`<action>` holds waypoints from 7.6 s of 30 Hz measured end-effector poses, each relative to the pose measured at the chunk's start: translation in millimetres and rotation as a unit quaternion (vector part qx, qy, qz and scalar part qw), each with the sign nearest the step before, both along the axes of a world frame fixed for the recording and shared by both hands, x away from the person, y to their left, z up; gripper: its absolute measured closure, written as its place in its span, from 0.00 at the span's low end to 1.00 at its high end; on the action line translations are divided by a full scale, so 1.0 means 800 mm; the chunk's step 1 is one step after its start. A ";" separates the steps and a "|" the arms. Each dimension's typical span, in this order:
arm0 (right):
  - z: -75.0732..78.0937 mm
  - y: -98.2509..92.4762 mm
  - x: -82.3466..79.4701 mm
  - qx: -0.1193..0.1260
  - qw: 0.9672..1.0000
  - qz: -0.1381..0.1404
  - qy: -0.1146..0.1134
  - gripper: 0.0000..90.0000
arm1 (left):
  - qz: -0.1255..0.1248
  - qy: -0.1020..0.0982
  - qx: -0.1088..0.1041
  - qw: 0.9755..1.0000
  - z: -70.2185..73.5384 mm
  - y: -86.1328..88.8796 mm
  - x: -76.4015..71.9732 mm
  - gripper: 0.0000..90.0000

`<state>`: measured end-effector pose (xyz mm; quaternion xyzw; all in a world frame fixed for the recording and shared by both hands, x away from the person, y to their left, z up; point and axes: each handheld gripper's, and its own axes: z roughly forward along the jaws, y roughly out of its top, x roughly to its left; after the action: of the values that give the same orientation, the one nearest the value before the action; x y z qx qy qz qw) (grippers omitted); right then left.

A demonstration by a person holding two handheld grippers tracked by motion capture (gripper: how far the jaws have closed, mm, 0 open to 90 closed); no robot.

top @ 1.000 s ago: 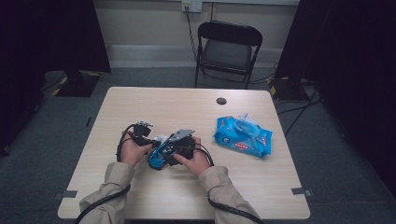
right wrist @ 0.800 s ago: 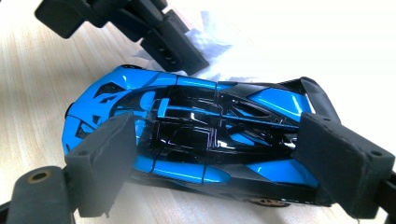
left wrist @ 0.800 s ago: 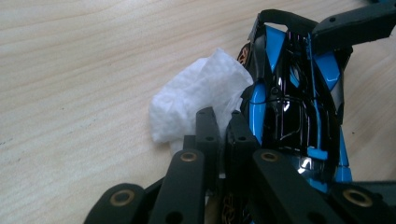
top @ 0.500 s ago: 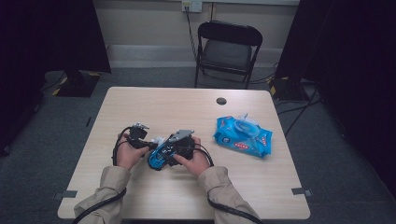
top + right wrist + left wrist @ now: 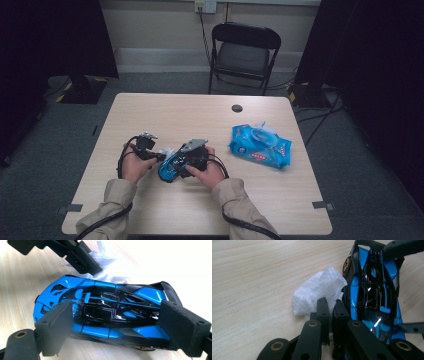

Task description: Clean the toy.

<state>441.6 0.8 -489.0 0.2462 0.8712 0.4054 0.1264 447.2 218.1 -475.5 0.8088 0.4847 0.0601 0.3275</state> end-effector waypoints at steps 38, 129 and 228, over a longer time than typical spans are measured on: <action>0.000 0.002 -0.002 0.000 1.000 0.001 0.001 0.14 | 0.005 -0.007 -0.015 1.000 -0.001 0.032 -0.045 0.96; 0.001 0.003 -0.001 -0.005 1.000 -0.001 0.003 0.14 | 0.015 0.002 -0.020 1.000 0.000 0.003 -0.004 0.96; 0.021 -0.219 -0.046 0.029 0.999 -0.025 0.010 0.16 | -0.159 -0.044 -0.045 0.985 0.032 -0.188 -0.036 0.94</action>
<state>404.9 -174.3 -472.2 0.2752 0.8541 0.4245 0.1207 418.7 68.0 -449.8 0.8564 0.3374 0.0212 0.3902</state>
